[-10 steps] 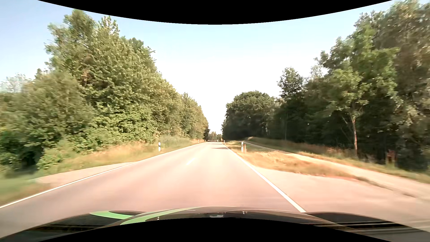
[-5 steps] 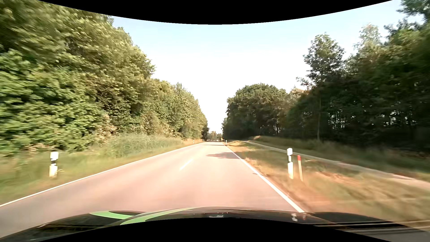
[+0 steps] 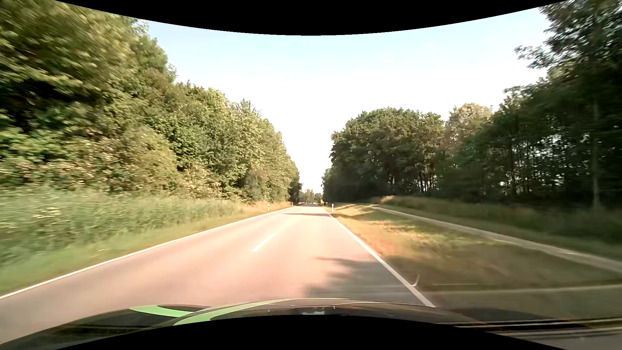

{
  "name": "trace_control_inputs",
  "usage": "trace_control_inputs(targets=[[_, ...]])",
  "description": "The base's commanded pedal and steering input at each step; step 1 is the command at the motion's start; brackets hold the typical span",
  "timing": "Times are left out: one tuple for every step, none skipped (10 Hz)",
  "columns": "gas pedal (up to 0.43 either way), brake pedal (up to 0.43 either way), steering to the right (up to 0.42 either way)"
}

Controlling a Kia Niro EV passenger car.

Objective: Follow the waypoints while adhering to traffic rules and regulations

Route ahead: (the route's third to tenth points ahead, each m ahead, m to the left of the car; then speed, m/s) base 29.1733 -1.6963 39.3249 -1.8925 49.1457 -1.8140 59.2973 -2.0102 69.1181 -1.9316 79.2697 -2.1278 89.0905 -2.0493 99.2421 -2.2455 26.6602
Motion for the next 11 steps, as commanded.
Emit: trace_control_inputs(targets=[[0.228, 0.000, 0.000], [0.228, 0.000, 0.000], [0.228, 0.000, 0.000], [0.228, 0.000, 0.000], [0.228, 0.000, 0.000], [0.228, 0.000, 0.000], [0.228, 0.000, 0.001], [0.228, 0.000, 0.002], [0.228, 0.000, 0.003], [0.228, 0.000, 0.003], [0.228, 0.000, 0.003]])
